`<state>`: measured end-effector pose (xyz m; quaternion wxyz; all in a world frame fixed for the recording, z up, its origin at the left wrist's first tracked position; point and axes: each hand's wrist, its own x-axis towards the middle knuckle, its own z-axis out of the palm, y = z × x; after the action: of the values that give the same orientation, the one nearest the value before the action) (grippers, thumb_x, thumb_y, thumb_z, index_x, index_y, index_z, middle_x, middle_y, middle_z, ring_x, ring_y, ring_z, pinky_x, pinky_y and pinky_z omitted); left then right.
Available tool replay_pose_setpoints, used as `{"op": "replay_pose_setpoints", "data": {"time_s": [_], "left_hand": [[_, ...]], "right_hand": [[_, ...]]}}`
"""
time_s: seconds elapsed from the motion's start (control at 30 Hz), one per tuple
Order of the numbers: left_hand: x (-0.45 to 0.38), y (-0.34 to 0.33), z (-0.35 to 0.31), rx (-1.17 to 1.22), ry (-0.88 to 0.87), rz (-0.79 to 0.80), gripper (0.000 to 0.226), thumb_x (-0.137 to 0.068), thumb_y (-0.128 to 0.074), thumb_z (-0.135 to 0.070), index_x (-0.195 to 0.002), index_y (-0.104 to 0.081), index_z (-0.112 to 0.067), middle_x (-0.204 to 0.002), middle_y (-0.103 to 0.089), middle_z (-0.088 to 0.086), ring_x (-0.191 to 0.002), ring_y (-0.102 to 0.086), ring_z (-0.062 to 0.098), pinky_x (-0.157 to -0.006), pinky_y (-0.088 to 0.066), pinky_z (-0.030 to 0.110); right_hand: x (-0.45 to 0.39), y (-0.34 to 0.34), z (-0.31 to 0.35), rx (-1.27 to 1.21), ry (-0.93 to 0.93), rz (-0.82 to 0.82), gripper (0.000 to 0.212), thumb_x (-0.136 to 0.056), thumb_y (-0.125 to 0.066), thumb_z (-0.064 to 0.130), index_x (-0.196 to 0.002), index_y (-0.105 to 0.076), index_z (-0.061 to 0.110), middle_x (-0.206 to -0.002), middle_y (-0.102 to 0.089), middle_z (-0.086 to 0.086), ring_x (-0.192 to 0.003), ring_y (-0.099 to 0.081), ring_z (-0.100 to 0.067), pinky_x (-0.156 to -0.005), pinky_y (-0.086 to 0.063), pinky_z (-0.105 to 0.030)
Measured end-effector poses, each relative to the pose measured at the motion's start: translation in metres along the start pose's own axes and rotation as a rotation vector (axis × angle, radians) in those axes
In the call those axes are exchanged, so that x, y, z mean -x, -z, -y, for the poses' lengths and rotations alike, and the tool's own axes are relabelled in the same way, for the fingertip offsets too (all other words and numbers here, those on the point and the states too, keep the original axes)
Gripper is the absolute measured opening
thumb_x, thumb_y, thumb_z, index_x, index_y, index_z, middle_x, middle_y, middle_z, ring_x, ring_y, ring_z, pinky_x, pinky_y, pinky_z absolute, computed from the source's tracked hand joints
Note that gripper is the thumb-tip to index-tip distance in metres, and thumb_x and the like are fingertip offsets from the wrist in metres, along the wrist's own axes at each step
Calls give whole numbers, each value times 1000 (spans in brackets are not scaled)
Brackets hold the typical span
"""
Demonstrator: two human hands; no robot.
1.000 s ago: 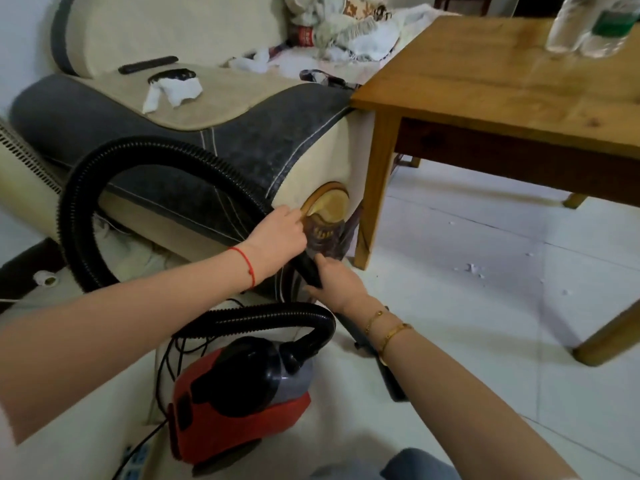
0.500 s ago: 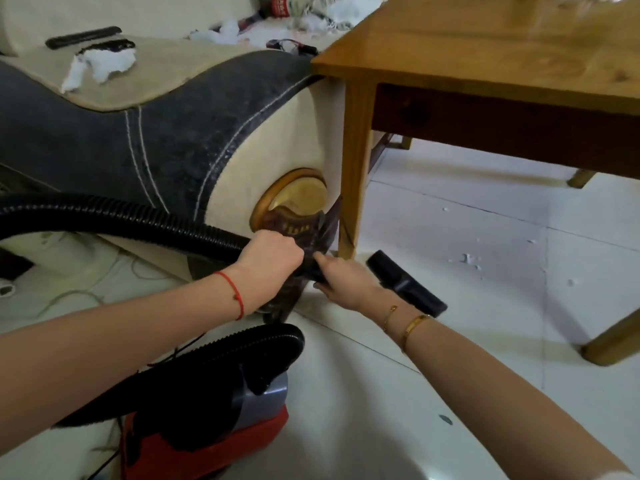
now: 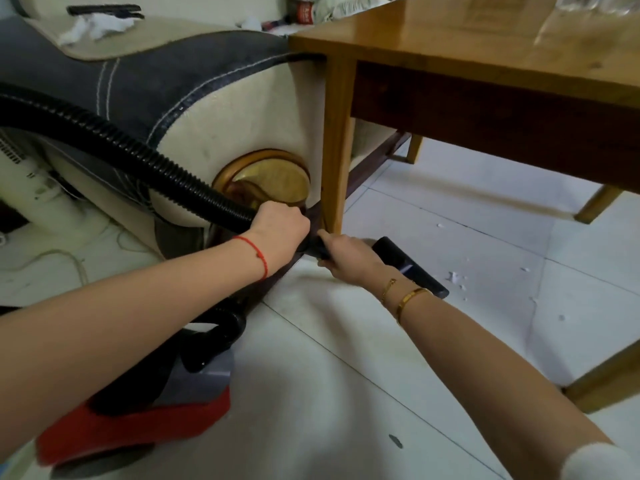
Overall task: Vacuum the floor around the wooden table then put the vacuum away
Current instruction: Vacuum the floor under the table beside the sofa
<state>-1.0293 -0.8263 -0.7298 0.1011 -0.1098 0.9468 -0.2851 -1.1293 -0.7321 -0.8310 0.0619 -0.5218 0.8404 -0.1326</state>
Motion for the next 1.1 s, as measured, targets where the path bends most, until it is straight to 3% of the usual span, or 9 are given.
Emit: {"op": "replay_pose_setpoints", "data": {"time_s": [0.3, 0.43, 0.7, 0.93, 1.1], "left_hand": [[-23, 1, -16, 131, -9, 176, 34, -94, -52, -10, -127, -53, -13, -121, -57, 7, -109, -59, 26, -81, -49, 34], [-23, 14, -9, 117, 14, 229, 42, -94, -53, -14, -135, -44, -16, -124, -56, 6, -112, -57, 25, -78, -45, 33], [23, 25, -19, -31, 99, 152, 28, -91, -57, -18, -119, -59, -16, -116, -61, 3, -108, -60, 24, -80, -48, 34], [61, 33, -42, -17, 192, 175, 27, -91, -54, -15, -118, -58, -14, -110, -63, 1, -102, -62, 23, -68, -43, 32], [72, 31, -62, 24, 248, 182, 28, -91, -53, -8, -117, -57, -14, -112, -62, -1, -104, -62, 22, -71, -47, 33]], "right_hand": [[-11, -7, -39, 9, 67, 58, 33, -90, -62, 20, -116, -41, 20, -107, -61, -9, -82, -61, -26, -74, -55, -45], [-13, -7, -52, -36, 74, 52, 29, -90, -62, 20, -113, -43, 23, -104, -61, -6, -81, -61, -23, -75, -56, -43], [14, -15, -52, -58, 106, 39, 26, -91, -59, 16, -111, -42, 18, -107, -57, -9, -86, -57, -25, -76, -53, -45], [46, -18, -20, -77, 98, -92, 29, -88, -59, 34, -107, -46, 17, -104, -56, -8, -90, -53, -24, -75, -49, -39], [60, -24, 5, -79, 11, -155, 27, -82, -60, 24, -104, -48, 13, -99, -55, -10, -88, -55, -28, -60, -42, -34]]}}
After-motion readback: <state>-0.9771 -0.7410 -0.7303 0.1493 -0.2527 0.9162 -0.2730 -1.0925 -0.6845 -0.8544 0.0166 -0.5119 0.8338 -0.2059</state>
